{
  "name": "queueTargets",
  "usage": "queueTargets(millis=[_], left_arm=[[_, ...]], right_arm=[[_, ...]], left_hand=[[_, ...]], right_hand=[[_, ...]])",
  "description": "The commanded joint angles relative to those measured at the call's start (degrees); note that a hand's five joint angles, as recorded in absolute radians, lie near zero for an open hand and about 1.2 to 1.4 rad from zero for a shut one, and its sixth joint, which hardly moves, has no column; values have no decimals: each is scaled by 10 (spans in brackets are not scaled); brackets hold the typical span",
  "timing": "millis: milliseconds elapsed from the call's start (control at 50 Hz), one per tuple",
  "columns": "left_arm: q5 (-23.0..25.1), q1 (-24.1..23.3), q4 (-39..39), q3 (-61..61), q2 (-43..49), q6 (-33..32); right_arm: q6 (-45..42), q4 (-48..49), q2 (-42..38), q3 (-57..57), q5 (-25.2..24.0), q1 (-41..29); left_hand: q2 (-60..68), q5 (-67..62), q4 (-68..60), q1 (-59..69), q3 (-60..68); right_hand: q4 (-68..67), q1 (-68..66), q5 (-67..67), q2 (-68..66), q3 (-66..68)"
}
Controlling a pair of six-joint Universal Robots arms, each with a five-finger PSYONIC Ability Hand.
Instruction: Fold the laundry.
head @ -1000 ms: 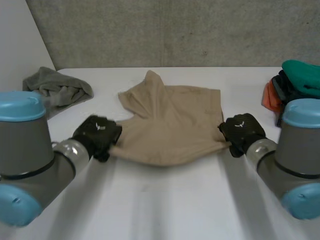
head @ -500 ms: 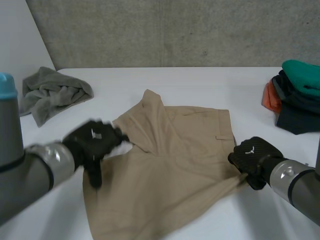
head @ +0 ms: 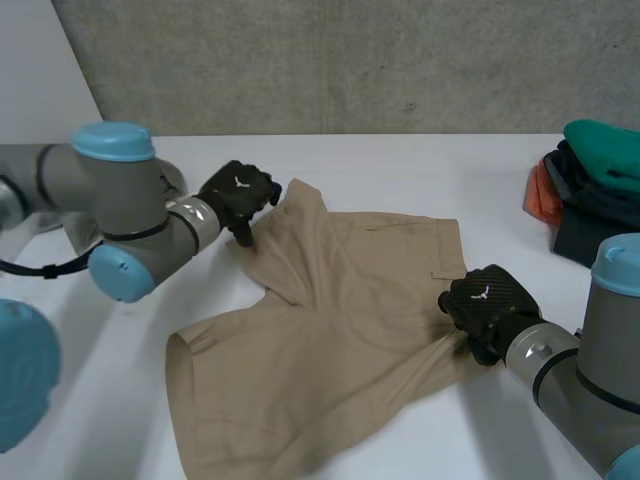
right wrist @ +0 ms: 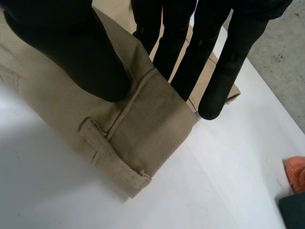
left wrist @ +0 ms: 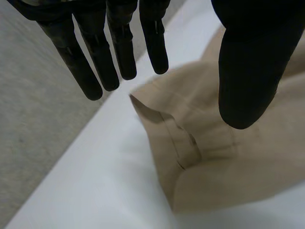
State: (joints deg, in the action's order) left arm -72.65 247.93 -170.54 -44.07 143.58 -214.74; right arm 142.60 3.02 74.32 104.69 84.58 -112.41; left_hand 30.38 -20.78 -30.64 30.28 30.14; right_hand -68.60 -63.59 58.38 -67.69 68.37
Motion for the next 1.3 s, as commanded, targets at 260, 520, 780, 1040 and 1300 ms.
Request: queueTargets(millis=[260, 520, 780, 1040, 1300], left_arm=[[-70, -27, 114, 149, 108, -69], [-311, -39, 134, 61, 19, -78], [-252, -40, 133, 31, -19, -62], [-218, -10, 180, -137, -221, 99], [-99, -11, 224, -387, -361, 216]], right_arm=[[0, 23, -1, 11, 0, 6], [-1, 23, 4, 17, 1, -9], [13, 38, 7, 13, 1, -45], [64, 55, -29, -65, 1, -49], [197, 34, -112, -182, 28, -41]], left_hand=[[496, -492, -494, 497, 499], [496, -492, -494, 497, 499], [-204, 208, 206, -203, -201], [-187, 191, 189, -186, -184], [-188, 192, 191, -187, -186]], right_hand=[[-114, -164, 116, -123, 116], [-114, -164, 116, -123, 116], [-114, -164, 116, -123, 116], [-114, -164, 116, -123, 116], [-114, -164, 116, -123, 116]])
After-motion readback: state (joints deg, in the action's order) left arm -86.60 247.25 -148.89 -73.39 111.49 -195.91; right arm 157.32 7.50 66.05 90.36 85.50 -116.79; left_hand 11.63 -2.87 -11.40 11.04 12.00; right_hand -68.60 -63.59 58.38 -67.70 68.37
